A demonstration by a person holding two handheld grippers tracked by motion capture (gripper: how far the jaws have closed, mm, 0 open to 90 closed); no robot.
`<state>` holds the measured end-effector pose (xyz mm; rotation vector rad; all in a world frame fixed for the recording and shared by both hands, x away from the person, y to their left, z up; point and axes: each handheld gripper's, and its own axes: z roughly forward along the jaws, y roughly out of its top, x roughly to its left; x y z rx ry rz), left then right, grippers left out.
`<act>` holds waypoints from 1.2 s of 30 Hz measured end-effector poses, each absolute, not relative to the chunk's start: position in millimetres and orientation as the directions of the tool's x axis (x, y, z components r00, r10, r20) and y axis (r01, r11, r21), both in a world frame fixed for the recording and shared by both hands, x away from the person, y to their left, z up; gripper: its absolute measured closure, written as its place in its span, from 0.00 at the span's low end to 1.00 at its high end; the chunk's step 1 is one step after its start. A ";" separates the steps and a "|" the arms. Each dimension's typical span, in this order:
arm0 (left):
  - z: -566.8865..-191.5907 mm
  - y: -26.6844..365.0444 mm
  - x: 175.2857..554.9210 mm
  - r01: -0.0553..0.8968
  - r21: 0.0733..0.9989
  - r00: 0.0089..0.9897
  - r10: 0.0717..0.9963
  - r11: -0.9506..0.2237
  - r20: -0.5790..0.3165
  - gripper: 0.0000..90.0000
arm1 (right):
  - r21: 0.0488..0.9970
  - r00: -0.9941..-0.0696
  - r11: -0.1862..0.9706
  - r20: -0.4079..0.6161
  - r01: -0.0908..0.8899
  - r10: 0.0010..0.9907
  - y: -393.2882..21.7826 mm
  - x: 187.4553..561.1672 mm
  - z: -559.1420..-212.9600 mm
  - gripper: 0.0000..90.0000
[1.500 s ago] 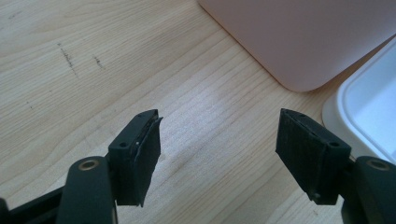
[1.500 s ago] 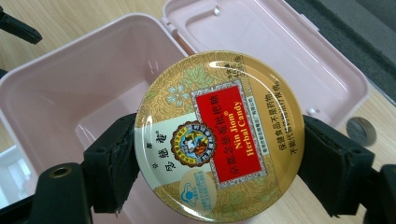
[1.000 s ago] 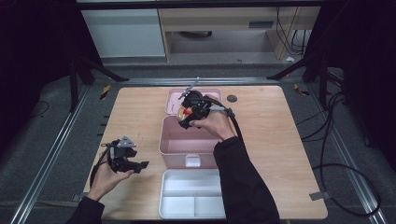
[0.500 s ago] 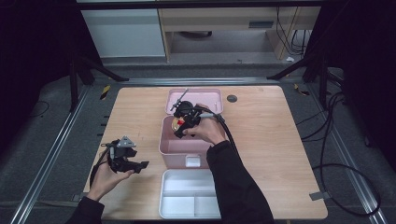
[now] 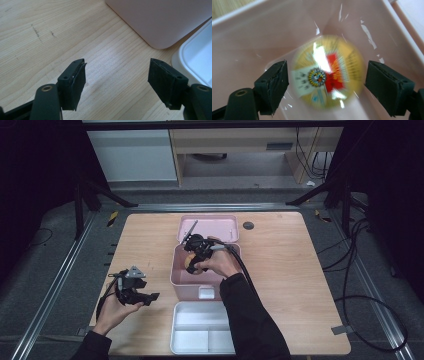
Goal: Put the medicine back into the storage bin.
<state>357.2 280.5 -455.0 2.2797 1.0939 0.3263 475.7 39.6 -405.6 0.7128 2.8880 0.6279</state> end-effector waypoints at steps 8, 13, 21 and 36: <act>-453.3 280.1 356.6 0.624 0.604 0.636 0.771 -0.496 -0.025 0.34 | 0.472 -0.880 0.777 -0.008 0.416 0.476 36.0 469.8 -392.5 0.20; -449.0 276.9 354.4 0.602 0.612 0.656 0.754 -0.513 -0.013 0.39 | 0.541 -0.876 0.740 -0.016 0.399 0.483 24.9 462.1 -374.0 0.22; -444.6 272.2 350.2 0.564 0.621 0.697 0.717 -0.545 -0.004 0.48 | 0.639 -0.849 0.672 -0.055 0.374 0.525 -6.8 451.0 -346.3 0.29; -436.9 260.2 340.7 0.495 0.633 0.766 0.642 -0.595 0.005 0.56 | 0.723 -0.781 0.596 -0.128 0.348 0.611 -99.4 407.2 -323.1 0.43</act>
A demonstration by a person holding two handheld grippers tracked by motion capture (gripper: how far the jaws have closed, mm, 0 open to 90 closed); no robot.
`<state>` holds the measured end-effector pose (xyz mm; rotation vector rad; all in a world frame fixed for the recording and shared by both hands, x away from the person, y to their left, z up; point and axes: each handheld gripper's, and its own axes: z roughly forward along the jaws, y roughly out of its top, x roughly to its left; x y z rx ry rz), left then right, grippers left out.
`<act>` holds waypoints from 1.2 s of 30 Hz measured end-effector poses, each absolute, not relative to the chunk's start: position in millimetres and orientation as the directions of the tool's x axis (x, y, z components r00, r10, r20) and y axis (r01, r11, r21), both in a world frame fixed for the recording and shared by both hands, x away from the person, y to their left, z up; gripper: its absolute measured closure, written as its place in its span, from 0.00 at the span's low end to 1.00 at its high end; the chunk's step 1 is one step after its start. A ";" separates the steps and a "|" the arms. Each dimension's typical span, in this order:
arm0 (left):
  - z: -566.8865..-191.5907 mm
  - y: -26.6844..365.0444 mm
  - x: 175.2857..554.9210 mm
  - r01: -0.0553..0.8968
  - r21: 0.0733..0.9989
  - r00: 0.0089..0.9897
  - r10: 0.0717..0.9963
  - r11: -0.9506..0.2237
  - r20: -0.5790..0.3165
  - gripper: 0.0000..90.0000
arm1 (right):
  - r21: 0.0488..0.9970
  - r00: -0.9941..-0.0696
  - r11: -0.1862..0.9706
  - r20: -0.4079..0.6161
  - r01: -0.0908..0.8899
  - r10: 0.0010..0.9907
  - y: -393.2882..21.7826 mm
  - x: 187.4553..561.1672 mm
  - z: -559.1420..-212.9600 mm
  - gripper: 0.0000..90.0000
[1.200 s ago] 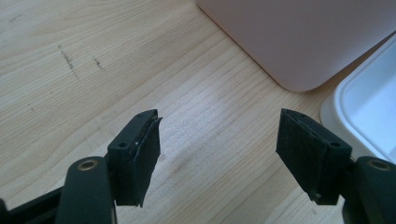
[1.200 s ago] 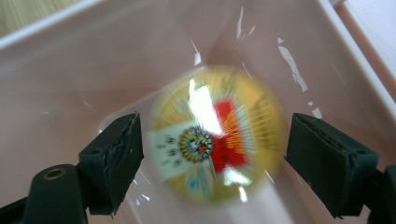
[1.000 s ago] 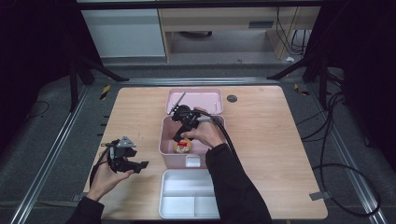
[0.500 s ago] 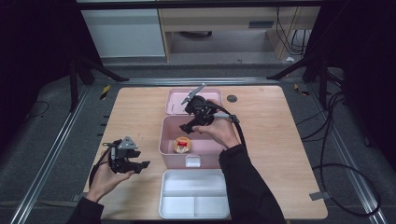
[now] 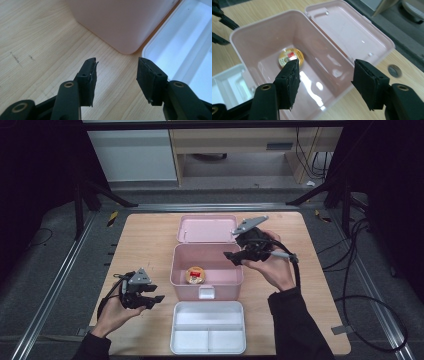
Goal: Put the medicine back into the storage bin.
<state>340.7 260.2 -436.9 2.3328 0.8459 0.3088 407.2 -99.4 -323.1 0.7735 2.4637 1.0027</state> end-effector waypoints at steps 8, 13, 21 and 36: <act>-435.9 255.9 336.3 0.476 0.617 0.800 0.600 -0.627 -0.008 0.66 | 0.734 -0.755 0.574 -0.130 0.363 0.643 -143.6 382.2 -334.3 0.46; -437.0 253.6 333.1 0.465 0.603 0.823 0.567 -0.649 -0.024 0.69 | 0.730 -0.740 0.573 -0.139 0.372 0.658 -165.1 367.9 -350.3 0.46; -440.3 245.2 327.3 0.441 0.581 0.855 0.517 -0.684 -0.041 0.76 | 0.707 -0.760 0.590 -0.114 0.391 0.640 -176.6 347.3 -386.5 0.50; -442.1 223.2 315.0 0.355 0.557 0.916 0.399 -0.751 -0.045 0.76 | 0.641 -0.829 0.664 -0.076 0.385 0.554 -161.9 325.8 -427.2 0.58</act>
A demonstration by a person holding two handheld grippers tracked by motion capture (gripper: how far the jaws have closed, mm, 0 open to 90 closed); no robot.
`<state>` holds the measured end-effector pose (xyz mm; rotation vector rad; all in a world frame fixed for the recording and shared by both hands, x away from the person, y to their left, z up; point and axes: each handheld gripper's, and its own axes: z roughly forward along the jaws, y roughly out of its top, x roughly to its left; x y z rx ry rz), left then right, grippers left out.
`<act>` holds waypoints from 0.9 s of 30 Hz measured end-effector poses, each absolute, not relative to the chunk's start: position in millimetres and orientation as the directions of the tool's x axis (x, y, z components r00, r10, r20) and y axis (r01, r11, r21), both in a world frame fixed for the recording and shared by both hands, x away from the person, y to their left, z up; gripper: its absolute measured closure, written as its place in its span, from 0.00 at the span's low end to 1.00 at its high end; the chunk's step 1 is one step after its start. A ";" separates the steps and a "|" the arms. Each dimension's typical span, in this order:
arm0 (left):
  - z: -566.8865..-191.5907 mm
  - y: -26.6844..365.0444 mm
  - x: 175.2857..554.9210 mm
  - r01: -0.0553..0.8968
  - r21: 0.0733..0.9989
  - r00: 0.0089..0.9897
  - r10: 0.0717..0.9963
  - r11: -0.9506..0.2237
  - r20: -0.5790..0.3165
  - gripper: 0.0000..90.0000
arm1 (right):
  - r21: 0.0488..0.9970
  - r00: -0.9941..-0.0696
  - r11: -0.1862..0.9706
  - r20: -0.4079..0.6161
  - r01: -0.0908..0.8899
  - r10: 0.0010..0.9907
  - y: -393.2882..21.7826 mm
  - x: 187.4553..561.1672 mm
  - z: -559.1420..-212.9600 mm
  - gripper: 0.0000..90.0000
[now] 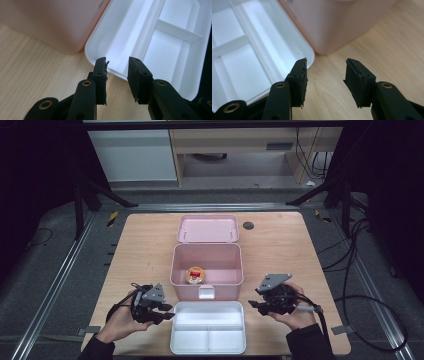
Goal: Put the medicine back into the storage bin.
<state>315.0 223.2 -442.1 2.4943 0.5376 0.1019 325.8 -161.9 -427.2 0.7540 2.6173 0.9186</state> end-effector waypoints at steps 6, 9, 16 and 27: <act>-443.6 211.7 308.0 0.302 0.549 0.940 0.338 -0.780 -0.036 0.77 | 0.610 -0.866 0.706 -0.065 0.359 0.496 -151.3 317.2 -441.9 0.62; -445.2 206.2 305.4 0.275 0.531 0.951 0.310 -0.801 -0.025 0.77 | 0.596 -0.892 0.731 -0.054 0.332 0.449 -142.7 313.3 -448.2 0.64; -451.6 196.3 302.5 0.250 0.499 0.961 0.275 -0.830 -0.024 0.78 | 0.574 -0.932 0.771 -0.035 0.277 0.361 -123.2 308.5 -456.4 0.68; -464.5 181.7 306.3 0.211 0.424 0.974 0.228 -0.880 -0.013 0.81 | 0.496 -0.960 0.836 -0.013 0.236 0.279 -105.0 306.0 -469.9 0.77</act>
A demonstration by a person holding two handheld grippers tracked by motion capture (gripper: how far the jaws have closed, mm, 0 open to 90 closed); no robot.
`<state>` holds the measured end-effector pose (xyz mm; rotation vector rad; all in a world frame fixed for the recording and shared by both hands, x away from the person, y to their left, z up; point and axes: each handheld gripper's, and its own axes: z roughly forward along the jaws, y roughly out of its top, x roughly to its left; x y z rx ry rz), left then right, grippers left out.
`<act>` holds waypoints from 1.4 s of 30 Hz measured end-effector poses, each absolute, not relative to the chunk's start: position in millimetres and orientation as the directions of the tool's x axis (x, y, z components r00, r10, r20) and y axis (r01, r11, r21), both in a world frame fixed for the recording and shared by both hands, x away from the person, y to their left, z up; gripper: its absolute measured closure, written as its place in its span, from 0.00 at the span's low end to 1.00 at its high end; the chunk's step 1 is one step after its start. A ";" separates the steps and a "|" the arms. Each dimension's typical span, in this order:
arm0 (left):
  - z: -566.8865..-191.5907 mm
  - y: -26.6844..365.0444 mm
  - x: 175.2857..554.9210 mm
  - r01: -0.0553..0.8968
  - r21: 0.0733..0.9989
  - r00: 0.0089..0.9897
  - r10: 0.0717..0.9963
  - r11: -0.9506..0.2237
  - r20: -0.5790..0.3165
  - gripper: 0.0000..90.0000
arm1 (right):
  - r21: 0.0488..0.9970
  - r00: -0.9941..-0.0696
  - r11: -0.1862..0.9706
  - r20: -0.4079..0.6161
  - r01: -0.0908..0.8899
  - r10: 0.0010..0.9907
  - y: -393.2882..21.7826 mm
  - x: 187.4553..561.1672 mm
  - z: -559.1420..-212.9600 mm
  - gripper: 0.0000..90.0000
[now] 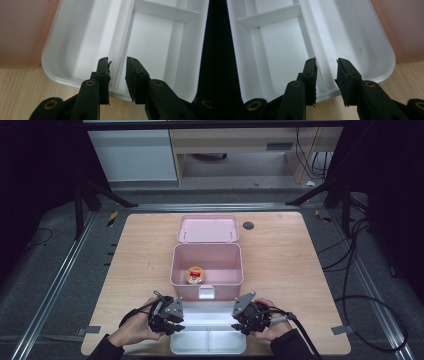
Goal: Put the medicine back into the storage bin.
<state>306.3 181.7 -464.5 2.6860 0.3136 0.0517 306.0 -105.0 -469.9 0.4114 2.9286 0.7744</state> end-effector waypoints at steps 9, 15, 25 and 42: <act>-471.6 176.3 308.6 0.195 0.367 0.978 0.208 -0.910 -0.003 0.87 | 0.409 -0.972 0.887 0.006 0.215 0.233 -95.0 309.4 -477.0 0.84; -474.8 173.2 309.7 0.188 0.345 0.981 0.196 -0.920 -0.013 0.92 | 0.380 -0.975 0.901 0.015 0.210 0.220 -91.0 311.6 -480.1 0.88; -474.6 171.4 312.0 0.165 0.329 0.986 0.166 -0.930 -0.026 0.95 | 0.362 -0.976 0.908 0.034 0.211 0.213 -88.8 314.9 -482.9 0.93; -435.4 172.5 294.1 0.089 0.359 0.996 0.089 -0.929 -0.017 0.98 | 0.373 -0.985 0.912 0.056 0.172 0.162 -93.5 303.6 -446.1 0.94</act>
